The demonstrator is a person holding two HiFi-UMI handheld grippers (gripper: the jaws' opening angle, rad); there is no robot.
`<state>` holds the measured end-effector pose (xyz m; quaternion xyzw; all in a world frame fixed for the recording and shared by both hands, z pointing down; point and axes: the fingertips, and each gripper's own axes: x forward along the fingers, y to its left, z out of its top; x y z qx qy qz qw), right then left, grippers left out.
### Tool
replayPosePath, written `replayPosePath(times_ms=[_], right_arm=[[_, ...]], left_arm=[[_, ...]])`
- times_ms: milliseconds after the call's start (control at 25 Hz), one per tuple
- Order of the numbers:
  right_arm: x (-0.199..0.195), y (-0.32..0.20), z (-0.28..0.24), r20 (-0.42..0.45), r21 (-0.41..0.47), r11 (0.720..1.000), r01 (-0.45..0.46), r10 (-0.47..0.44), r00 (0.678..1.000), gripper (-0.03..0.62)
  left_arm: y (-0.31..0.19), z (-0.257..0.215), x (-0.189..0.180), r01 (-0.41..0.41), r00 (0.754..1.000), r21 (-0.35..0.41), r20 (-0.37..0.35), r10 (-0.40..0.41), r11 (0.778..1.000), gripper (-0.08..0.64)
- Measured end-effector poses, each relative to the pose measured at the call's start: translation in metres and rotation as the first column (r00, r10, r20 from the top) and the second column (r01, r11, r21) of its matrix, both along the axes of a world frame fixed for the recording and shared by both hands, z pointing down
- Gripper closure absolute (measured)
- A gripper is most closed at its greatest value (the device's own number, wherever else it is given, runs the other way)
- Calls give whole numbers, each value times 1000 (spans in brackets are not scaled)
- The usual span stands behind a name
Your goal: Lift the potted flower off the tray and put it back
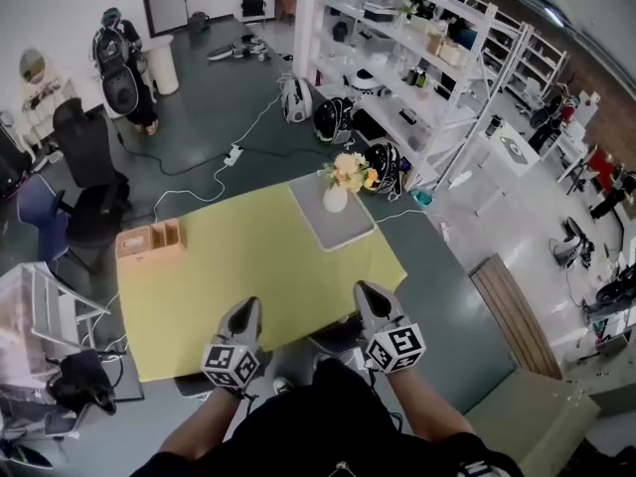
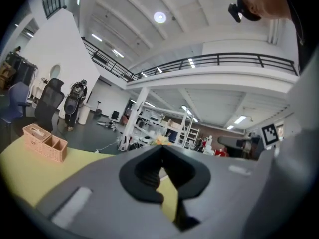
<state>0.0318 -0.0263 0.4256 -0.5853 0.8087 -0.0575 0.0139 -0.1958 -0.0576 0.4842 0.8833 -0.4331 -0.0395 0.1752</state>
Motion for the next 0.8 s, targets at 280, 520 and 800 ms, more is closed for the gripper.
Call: replayPosePath(times_ms=[280, 520, 800], right_arm=[[21, 26, -7, -2, -6, 1000, -12, 12, 1000, 586], [35, 29, -11, 5, -20, 1000, 6, -6, 1000, 588], [50, 39, -12, -32, -5, 999, 45, -45, 998, 588]], left_arm=[[9, -20, 29, -40, 999, 43, 10, 40, 998, 552], [13, -31, 59, -39, 999, 55, 15, 38, 998, 552], [22, -32, 87, -50, 999, 60, 25, 48, 997, 552]])
